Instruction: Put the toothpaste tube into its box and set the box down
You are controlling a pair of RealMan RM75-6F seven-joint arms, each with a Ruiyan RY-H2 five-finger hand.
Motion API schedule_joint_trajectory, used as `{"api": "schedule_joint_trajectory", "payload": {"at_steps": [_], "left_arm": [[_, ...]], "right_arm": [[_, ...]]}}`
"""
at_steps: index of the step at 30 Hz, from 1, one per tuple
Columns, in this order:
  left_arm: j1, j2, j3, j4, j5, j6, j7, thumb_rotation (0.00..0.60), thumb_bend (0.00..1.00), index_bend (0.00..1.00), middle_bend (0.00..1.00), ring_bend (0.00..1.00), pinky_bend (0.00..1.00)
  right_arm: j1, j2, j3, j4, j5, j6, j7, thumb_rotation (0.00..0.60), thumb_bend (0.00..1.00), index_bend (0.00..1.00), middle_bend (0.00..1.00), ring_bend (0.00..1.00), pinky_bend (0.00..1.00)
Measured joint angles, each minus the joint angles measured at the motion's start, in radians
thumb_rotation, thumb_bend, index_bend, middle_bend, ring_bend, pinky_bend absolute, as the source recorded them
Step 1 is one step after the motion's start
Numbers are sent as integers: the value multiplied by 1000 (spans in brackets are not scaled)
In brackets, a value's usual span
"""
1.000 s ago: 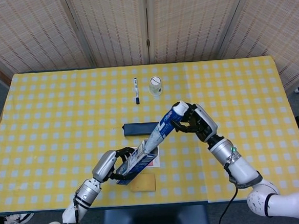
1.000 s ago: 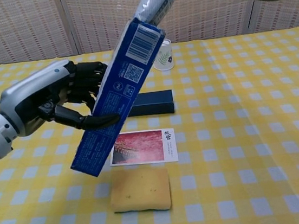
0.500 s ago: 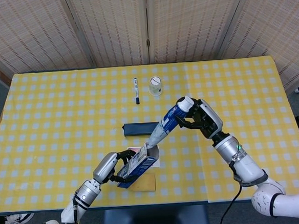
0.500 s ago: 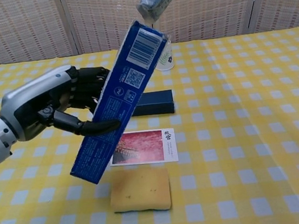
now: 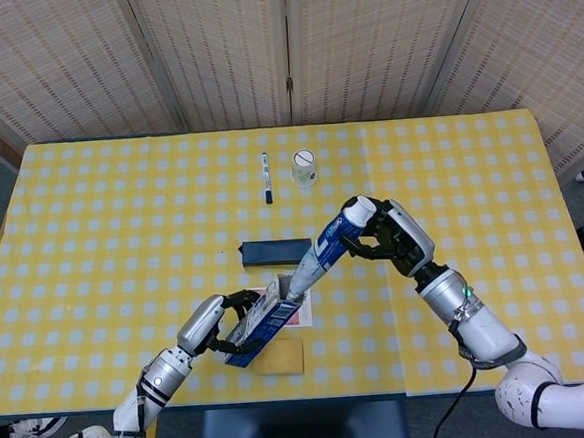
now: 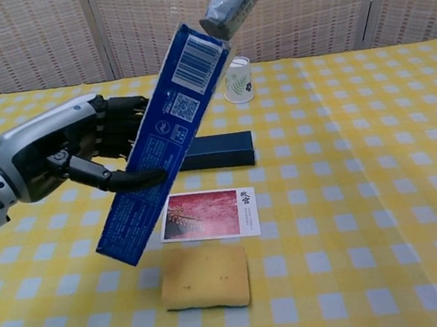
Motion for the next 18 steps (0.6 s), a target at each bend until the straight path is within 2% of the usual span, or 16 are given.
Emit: {"api": "schedule_joint_trajectory", "payload": {"at_steps": [18], "left_arm": [[-22,2,15,2,3,-13,7,600,297,501,510,489,579]], "right_arm": [[2,2,-23,-30,13,40,-99,600,371,788,630,721,652]]}}
